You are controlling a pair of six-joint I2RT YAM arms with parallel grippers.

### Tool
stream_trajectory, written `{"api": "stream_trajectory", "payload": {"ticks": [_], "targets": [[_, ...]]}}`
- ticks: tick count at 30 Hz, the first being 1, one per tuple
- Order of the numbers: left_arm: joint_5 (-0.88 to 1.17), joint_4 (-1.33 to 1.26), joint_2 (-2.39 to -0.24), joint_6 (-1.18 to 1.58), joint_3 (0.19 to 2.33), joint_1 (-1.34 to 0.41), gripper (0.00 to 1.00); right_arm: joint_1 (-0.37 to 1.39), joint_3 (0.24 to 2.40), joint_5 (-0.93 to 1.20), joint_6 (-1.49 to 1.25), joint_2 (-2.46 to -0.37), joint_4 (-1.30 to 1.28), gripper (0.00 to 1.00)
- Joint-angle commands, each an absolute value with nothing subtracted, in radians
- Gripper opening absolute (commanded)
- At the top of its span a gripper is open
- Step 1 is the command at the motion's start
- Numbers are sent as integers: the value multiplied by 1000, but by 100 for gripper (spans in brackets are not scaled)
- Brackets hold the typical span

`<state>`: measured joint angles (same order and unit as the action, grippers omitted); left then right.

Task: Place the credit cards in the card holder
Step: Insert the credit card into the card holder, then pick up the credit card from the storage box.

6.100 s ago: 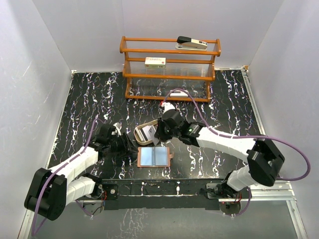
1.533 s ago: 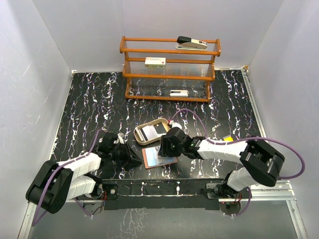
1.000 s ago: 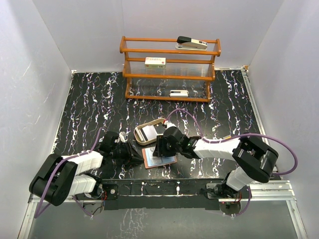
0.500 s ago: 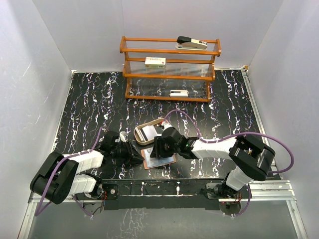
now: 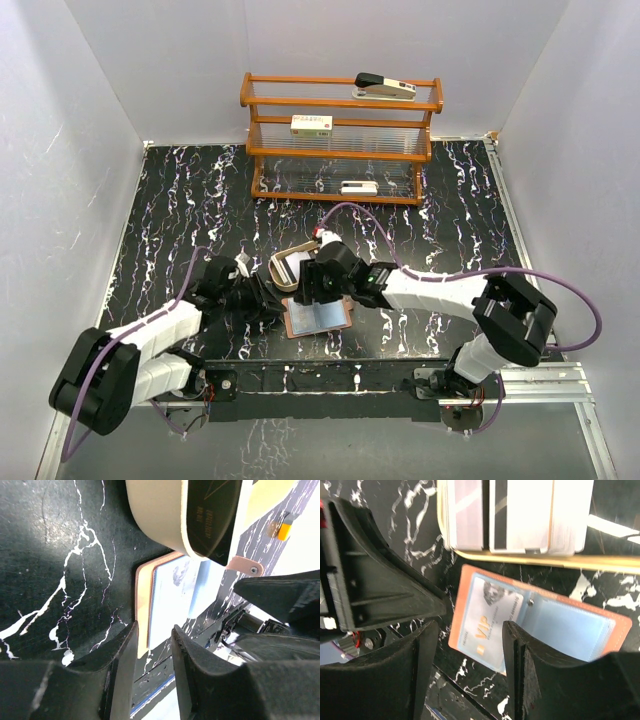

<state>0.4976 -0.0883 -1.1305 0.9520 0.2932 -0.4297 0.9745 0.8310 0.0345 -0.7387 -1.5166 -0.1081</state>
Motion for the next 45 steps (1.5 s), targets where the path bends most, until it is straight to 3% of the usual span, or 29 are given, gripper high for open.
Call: {"api": "stream_trajectory", "payload": {"ticks": [1, 20, 28, 45], "targets": [[418, 51, -1060, 914, 332, -432, 32, 976, 960, -31, -667, -1528, -142, 53], [257, 205, -901, 912, 316, -429, 33, 948, 1399, -46, -556, -1898, -245, 56], [265, 207, -926, 892, 337, -430, 33, 945, 1449, -7, -554, -1951, -257, 54], [284, 168, -957, 890, 320, -429, 33, 933, 1390, 21, -577, -1889, -190, 39]]}}
